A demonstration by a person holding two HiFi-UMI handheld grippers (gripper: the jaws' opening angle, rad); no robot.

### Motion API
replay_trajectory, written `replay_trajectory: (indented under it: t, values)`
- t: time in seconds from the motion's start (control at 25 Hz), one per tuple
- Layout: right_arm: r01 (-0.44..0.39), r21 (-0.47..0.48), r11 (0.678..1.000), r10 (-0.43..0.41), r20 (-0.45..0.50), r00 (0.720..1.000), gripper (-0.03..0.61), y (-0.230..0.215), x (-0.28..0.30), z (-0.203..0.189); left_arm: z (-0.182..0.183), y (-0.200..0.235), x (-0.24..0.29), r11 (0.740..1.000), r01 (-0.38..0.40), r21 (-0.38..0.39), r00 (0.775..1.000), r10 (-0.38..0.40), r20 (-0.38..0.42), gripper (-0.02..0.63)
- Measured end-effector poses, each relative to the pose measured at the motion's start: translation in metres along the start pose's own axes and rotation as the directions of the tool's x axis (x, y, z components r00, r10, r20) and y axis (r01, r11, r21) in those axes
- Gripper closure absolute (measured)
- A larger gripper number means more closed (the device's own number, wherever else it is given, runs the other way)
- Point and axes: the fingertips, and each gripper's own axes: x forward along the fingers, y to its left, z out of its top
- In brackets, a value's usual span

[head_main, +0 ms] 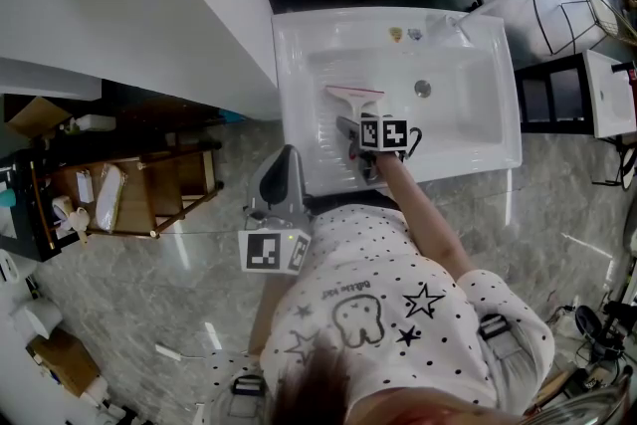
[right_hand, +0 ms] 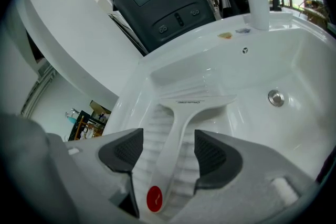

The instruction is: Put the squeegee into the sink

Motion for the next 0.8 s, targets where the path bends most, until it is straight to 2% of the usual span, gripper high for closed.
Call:
replay_trajectory:
  t: [0.24, 0.32, 0.48, 0.8]
  values:
    - [-0.009, -0.003, 1.000, 0.009, 0.025, 1.000, 0.327, 0.000, -0.005, 0.003, 0.001, -0.002, 0.001, 1.000, 0.000, -0.001, 1.000, 0.000, -0.001, 0.618]
    - [-0.002, -0.007, 1.000, 0.003, 0.040, 0.999, 0.360, 0.000, -0.007, 0.004, 0.001, -0.002, 0.001, 1.000, 0.000, 0.000, 1.000, 0.000, 0.001, 0.618]
    - [0.019, -0.015, 1.000, -0.018, 0.062, 0.998, 0.466, -0.005, -0.010, 0.007, 0.001, -0.004, 0.000, 1.000, -0.001, 0.003, 1.000, 0.001, 0.003, 0.618]
    - [0.017, -0.005, 1.000, -0.016, 0.078, 0.997, 0.469, -0.008, -0.015, 0.008, 0.002, -0.007, -0.002, 1.000, -0.003, 0.005, 1.000, 0.003, 0.008, 0.618]
